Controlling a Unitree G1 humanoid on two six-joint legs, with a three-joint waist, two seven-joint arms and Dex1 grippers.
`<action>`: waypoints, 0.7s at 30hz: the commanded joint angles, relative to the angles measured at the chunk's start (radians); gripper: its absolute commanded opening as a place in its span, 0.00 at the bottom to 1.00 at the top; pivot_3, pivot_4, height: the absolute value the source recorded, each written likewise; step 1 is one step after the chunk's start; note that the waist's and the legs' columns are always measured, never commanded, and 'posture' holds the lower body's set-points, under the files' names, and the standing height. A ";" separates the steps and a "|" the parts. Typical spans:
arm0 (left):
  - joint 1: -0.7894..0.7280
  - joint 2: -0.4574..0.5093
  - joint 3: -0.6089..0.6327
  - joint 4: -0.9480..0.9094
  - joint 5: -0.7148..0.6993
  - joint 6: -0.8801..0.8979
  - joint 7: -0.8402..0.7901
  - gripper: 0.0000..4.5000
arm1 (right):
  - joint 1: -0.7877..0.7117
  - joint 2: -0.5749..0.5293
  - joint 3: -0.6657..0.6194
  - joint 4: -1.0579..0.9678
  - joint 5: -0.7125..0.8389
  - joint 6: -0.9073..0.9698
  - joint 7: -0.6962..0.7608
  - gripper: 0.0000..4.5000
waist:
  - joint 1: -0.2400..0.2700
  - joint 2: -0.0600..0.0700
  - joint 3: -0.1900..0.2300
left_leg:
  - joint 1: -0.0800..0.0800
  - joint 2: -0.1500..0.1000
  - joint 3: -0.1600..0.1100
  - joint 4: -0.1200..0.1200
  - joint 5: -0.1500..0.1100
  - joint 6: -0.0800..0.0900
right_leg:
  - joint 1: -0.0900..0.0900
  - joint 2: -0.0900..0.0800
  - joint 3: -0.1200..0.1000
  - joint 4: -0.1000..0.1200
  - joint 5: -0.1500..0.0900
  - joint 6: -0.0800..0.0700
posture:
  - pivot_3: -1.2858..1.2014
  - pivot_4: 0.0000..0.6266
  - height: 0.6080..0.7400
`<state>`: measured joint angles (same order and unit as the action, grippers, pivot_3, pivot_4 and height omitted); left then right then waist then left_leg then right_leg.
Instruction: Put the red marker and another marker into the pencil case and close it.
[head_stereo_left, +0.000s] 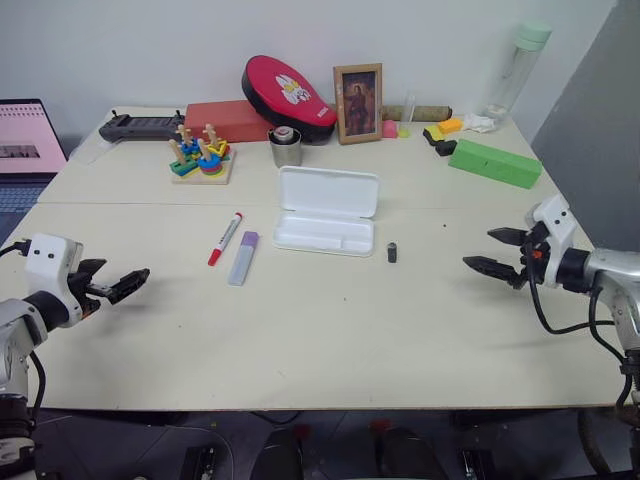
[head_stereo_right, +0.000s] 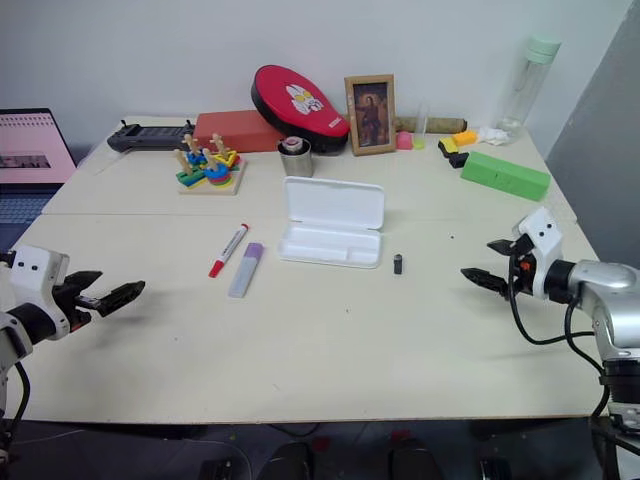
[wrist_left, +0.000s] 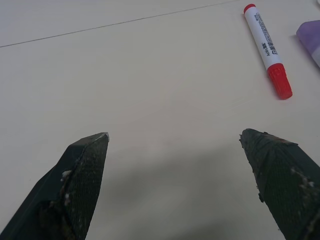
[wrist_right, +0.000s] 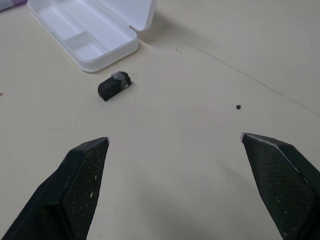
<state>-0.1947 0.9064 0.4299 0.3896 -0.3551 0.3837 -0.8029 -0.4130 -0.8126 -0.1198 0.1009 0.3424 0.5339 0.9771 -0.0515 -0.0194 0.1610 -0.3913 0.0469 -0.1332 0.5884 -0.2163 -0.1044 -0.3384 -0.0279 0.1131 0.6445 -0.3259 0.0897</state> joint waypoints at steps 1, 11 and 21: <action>-0.004 0.005 0.049 -0.034 -0.018 -0.007 0.021 1.00 | -0.010 -0.010 -0.021 -0.037 0.018 -0.002 0.005 0.99 | 0.000 0.000 0.000 | 0.000 0.000 0.000 0.000 0.000 0.000 | 0.000 0.000 0.000 0.000 0.000 0.000 | 0.52 0.24 1.00; -0.018 -0.009 0.044 -0.049 -0.014 -0.002 0.049 1.00 | -0.004 -0.006 -0.024 -0.046 0.020 0.001 0.000 0.99 | 0.000 0.000 0.000 | 0.000 0.000 0.000 0.000 0.000 0.000 | 0.000 0.000 0.000 0.000 0.000 0.000 | 0.52 0.24 1.00; -0.018 -0.018 0.042 -0.069 -0.017 0.013 0.060 1.00 | 0.002 -0.008 -0.029 -0.047 0.020 -0.001 -0.001 0.99 | 0.001 0.000 0.000 | 0.000 0.000 0.000 0.000 0.000 0.000 | 0.000 0.000 0.000 0.000 0.000 0.000 | 0.52 0.24 1.00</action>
<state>-0.2016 0.8839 0.4490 0.3554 -0.3552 0.3958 -0.7505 -0.4080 -0.8120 -0.1200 0.0854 0.3427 0.5344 0.9773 -0.0509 -0.0197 0.1608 -0.3911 0.0469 -0.1333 0.5884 -0.2163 -0.1044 -0.3382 -0.0278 0.1131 0.6445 -0.3259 0.0896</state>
